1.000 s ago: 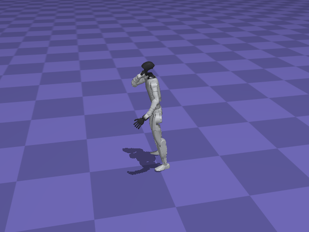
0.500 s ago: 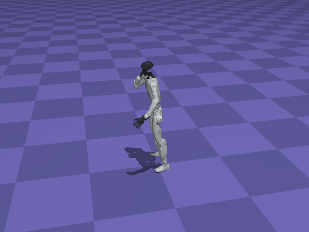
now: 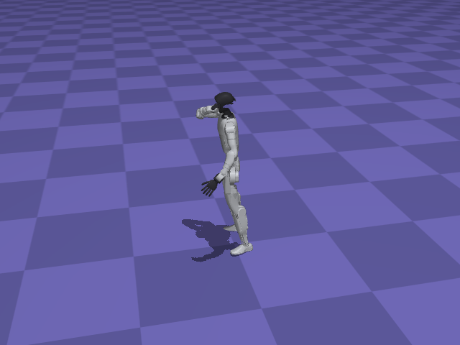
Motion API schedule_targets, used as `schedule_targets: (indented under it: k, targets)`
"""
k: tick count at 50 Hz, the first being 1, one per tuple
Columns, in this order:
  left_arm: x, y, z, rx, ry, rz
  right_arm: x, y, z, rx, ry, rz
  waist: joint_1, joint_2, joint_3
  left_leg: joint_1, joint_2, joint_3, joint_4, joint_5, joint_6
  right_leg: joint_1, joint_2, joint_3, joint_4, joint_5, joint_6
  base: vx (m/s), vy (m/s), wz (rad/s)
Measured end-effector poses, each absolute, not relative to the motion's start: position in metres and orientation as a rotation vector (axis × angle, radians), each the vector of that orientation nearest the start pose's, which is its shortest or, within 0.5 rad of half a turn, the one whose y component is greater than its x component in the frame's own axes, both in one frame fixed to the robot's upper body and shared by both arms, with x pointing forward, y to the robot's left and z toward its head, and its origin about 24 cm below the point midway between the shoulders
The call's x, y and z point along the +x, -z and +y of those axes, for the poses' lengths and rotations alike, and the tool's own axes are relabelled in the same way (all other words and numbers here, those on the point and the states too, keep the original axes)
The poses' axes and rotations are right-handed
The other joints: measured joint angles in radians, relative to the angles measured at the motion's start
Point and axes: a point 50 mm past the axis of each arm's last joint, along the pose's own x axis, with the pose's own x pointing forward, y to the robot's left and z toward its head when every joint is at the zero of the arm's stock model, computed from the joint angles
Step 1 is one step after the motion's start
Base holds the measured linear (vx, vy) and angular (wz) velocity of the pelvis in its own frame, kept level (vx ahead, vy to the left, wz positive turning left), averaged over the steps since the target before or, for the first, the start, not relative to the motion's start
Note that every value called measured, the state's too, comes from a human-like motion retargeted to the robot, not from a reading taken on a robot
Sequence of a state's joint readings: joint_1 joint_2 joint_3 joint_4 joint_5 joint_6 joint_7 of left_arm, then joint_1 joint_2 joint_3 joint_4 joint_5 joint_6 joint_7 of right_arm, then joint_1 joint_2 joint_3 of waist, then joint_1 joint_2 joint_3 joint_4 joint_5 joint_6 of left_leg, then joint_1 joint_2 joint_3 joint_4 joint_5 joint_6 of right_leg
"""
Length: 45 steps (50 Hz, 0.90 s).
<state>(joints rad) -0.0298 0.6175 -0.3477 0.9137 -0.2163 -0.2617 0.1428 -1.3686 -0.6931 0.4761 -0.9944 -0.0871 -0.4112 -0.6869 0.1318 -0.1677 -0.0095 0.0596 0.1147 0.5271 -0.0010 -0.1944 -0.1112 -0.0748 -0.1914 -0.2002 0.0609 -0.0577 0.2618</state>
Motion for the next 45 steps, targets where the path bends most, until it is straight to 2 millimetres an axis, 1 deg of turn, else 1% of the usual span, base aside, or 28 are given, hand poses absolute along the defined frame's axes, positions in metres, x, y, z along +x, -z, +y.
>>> schedule_targets:
  k: [5,8,13,18,25,30,33,37,42,45]
  targets:
    - [0.161,0.082,0.31,0.543,-0.1,0.675,0.026,-0.349,-0.077,0.046,-0.611,-2.69,-0.013,0.014,-0.02,-0.002,-0.011,0.002,-0.003,-0.003,-0.007,-0.004,-0.012,0.006,-0.001,-0.006,0.0,0.0,0.0,0.0]
    - [0.155,0.085,0.304,0.53,-0.07,0.676,0.023,-0.348,-0.075,-0.008,-0.625,-2.744,-0.023,0.035,-0.02,-0.004,-0.013,0.001,-0.003,-0.006,-0.017,-0.003,-0.016,0.005,-0.001,-0.011,0.0,0.0,0.0,0.0]
    - [0.148,0.088,0.296,0.523,-0.035,0.67,0.023,-0.341,-0.08,-0.091,-0.7,-2.73,-0.047,0.08,0.0,-0.005,-0.016,-0.005,-0.001,-0.007,-0.031,0.002,-0.022,-0.001,-0.001,-0.019,0.0,0.0,0.0,0.0]
    - [0.137,0.09,0.295,0.526,-0.023,0.683,0.024,-0.334,-0.084,-0.178,-0.731,-2.698,-0.09,0.128,0.028,-0.006,-0.019,-0.01,-0.002,-0.001,-0.037,0.006,-0.026,-0.006,-0.002,-0.022,0.0,0.0,0.0,0.0]
    - [0.12,0.092,0.301,0.532,-0.034,0.721,0.03,-0.332,-0.088,-0.272,-0.698,-2.664,-0.157,0.178,0.062,-0.012,-0.012,-0.011,-0.002,0.014,-0.048,0.005,-0.018,-0.011,-0.009,-0.019,0.0,-0.02,-0.04,0.01]
    - [0.116,0.095,0.301,0.531,-0.035,0.738,0.033,-0.333,-0.091,-0.259,-0.653,-2.631,-0.183,0.194,0.069,-0.015,-0.001,-0.012,-0.001,0.021,-0.051,0.006,-0.006,-0.015,-0.011,-0.015,0.0,-0.02,-0.06,0.01]
    - [0.122,0.094,0.3,0.537,-0.026,0.731,0.035,-0.334,-0.094,-0.22,-0.63,-2.601,-0.181,0.193,0.065,-0.016,0.008,-0.014,0.001,0.023,-0.049,0.007,0.004,-0.019,-0.012,-0.013,0.0,-0.02,-0.05,0.02]
    - [0.141,0.089,0.299,0.545,-0.034,0.682,0.038,-0.334,-0.098,-0.151,-0.608,-2.543,-0.159,0.179,0.054,-0.015,0.019,-0.019,0.004,0.023,-0.045,0.011,0.015,-0.026,-0.01,-0.012,0.0,0.0,0.0,0.0]
    - [0.169,0.073,0.298,0.518,-0.109,0.564,0.044,-0.333,-0.101,-0.052,-0.592,-2.461,-0.117,0.138,0.042,-0.011,0.028,-0.03,0.009,0.018,-0.036,0.021,0.023,-0.038,-0.007,-0.011,0.0,0.0,0.0,0.0]
    - [0.182,0.062,0.297,0.483,-0.166,0.491,0.046,-0.332,-0.102,0.0,-0.581,-2.431,-0.096,0.106,0.042,-0.009,0.031,-0.037,0.011,0.016,-0.031,0.027,0.026,-0.046,-0.006,-0.009,0.0,0.0,0.0,0.0]
